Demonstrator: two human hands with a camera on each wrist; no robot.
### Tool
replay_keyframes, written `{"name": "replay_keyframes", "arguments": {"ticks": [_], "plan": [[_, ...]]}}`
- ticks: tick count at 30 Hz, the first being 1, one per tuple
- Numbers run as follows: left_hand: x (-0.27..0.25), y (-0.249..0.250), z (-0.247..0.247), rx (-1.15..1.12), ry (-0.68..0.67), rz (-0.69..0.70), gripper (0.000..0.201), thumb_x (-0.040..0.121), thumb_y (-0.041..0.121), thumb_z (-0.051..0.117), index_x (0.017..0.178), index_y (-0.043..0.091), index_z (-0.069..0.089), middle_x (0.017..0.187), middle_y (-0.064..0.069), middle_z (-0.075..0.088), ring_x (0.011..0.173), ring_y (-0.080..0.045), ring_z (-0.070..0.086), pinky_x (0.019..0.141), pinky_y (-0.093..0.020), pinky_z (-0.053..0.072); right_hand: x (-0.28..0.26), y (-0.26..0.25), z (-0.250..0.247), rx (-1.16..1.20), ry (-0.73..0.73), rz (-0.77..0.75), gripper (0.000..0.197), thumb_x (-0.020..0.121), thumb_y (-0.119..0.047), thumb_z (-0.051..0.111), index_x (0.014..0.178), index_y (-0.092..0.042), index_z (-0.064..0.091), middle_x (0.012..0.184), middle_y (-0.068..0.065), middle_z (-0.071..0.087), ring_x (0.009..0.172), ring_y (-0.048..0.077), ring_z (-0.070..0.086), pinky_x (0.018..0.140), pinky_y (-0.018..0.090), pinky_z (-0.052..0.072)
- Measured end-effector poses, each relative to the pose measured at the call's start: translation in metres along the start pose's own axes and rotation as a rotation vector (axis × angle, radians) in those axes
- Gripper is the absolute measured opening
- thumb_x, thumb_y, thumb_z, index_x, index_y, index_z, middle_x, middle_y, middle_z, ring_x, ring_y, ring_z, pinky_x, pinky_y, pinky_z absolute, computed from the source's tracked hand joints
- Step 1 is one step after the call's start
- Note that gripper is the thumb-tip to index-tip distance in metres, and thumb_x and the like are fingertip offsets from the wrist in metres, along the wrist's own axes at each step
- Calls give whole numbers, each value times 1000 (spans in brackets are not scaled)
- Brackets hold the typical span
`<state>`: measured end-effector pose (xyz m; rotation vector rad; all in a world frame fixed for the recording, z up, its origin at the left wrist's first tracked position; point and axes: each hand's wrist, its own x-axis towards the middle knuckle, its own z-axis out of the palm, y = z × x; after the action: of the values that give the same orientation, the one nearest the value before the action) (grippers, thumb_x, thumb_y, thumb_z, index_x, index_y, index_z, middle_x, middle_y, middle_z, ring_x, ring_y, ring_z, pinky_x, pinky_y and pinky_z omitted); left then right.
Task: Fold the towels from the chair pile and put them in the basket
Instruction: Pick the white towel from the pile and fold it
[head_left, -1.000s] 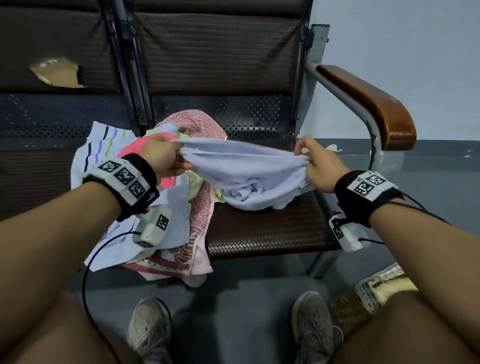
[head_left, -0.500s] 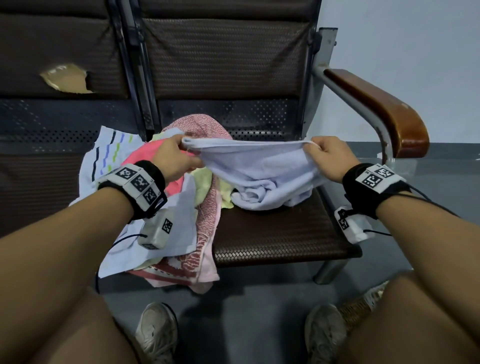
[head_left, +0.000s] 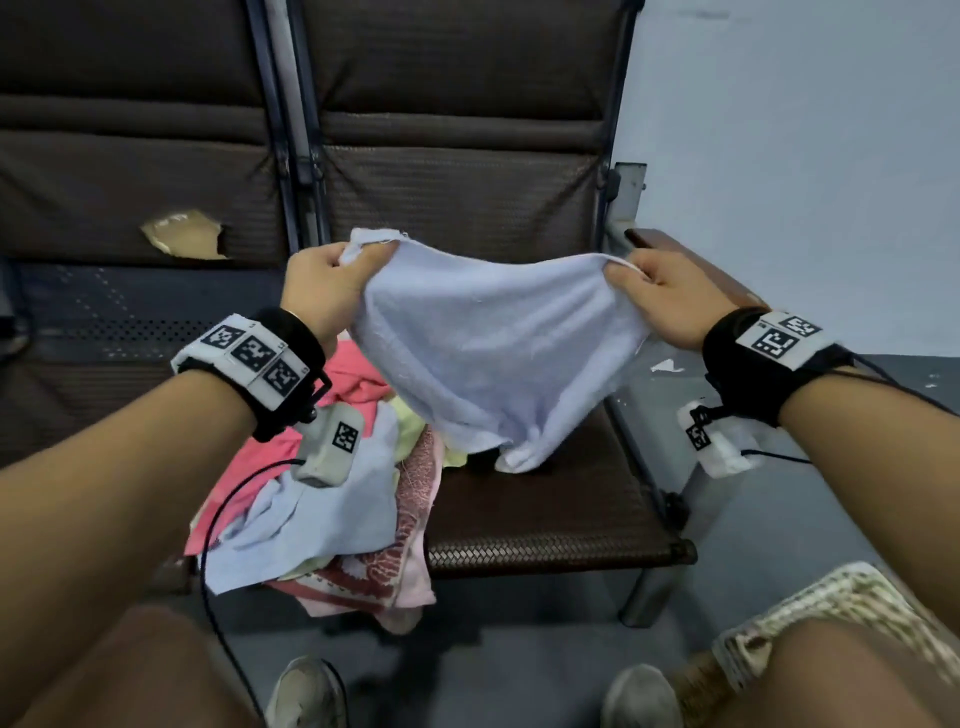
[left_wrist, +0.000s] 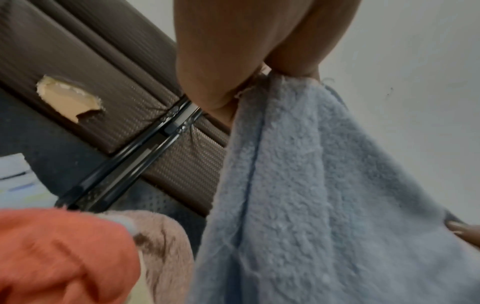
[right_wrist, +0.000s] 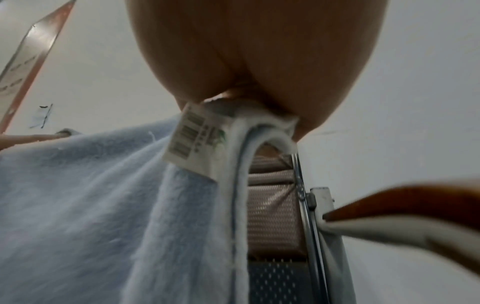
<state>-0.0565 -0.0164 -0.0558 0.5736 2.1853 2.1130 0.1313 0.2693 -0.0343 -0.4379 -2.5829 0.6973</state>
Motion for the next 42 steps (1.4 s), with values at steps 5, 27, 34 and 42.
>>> {"name": "replay_keyframes", "arguments": {"ticks": [5, 27, 34, 42], "plan": [[8, 47, -17, 16, 55, -18, 38, 80, 46, 74, 75, 9, 65, 69, -10, 50, 59, -18, 45, 56, -34, 39, 2, -27, -45, 7, -58, 68, 48, 94, -54, 56, 66, -15, 59, 65, -5, 52, 61, 12, 47, 60, 31, 40], [-101, 92, 85, 3, -491, 1, 15, 91, 11, 67, 98, 1, 75, 85, -18, 71, 72, -21, 63, 67, -26, 53, -36, -120, -27, 846, -438, 456, 26, 100, -16, 51, 112, 3, 63, 100, 20, 63, 94, 32, 60, 84, 42, 53], [-71, 72, 72, -65, -244, -87, 46, 74, -13, 47, 114, 6, 62, 97, -12, 67, 83, -21, 60, 64, -25, 51, -37, -108, -23, 778, -486, 351, 40, 89, 11, 41, 124, 6, 61, 113, 22, 65, 96, 27, 61, 85, 38, 51], [-39, 55, 62, -89, -597, -202, 29, 92, 18, 66, 116, 3, 70, 113, -13, 73, 104, -28, 68, 78, -29, 57, -16, -81, -34, 337, -578, 195, 33, 86, -40, 75, 108, -16, 74, 102, 4, 77, 92, 19, 74, 73, 30, 60]]}}
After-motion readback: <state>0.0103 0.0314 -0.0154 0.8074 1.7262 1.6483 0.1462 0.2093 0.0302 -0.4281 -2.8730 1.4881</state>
